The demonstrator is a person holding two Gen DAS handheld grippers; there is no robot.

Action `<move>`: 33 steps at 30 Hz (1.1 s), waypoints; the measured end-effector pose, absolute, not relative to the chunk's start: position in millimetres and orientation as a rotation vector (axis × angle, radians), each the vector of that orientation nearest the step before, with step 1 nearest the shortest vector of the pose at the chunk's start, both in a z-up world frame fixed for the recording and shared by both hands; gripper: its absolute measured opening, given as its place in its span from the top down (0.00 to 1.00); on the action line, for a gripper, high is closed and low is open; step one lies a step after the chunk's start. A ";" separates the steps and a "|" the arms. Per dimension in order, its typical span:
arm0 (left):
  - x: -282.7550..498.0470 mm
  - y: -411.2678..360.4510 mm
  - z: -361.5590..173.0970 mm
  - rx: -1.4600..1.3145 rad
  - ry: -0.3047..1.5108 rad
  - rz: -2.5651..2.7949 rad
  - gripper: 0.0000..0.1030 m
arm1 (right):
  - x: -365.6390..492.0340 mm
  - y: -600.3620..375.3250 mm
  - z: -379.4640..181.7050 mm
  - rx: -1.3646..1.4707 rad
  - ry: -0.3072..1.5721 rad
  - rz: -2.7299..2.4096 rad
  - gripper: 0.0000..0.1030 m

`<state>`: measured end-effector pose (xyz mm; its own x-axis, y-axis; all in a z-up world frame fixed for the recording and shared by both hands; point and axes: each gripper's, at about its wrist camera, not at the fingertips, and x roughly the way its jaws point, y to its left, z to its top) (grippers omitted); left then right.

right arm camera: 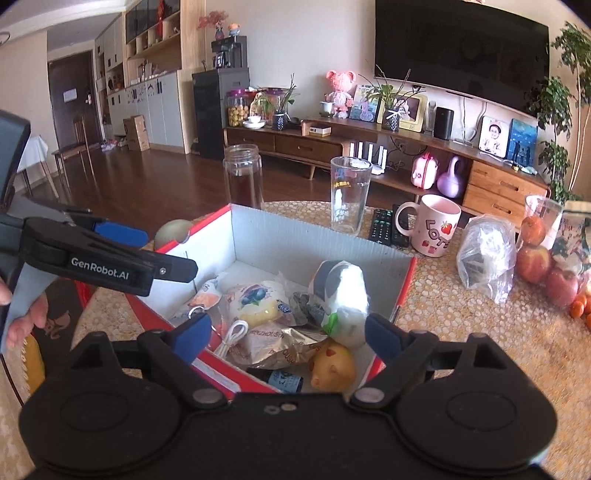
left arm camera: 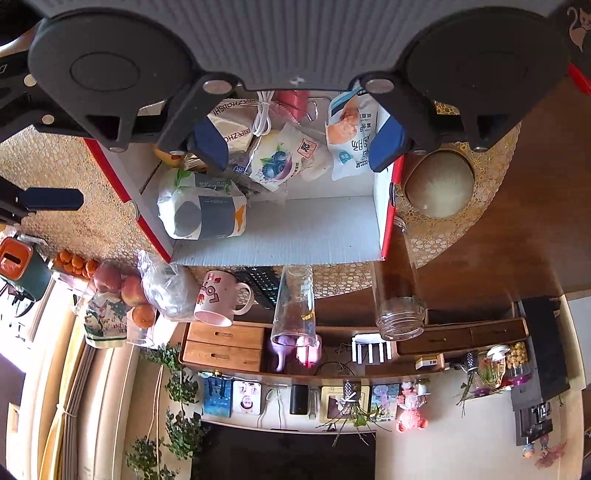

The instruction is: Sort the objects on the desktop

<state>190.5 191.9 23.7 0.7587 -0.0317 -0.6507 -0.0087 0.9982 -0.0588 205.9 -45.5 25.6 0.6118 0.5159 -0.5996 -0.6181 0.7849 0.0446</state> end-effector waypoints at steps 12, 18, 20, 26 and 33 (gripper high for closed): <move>157.4 162.9 18.6 -0.029 0.680 0.007 0.00 | 175.5 -71.3 28.8 -0.100 0.585 0.627 0.01; 143.1 149.0 14.2 -0.025 0.682 0.005 0.00 | 161.1 -86.7 24.2 -0.076 0.573 0.590 0.00; 139.2 145.7 13.6 -0.031 0.684 -0.002 0.00 | 157.1 -90.7 23.3 -0.078 0.572 0.586 0.00; 126.8 138.2 14.7 -0.034 0.693 0.020 0.00 | 146.2 -104.3 22.6 -0.060 0.569 0.569 0.00; 115.6 126.1 19.9 0.007 0.683 0.037 0.00 | 139.8 -115.3 21.7 -0.047 0.579 0.558 0.00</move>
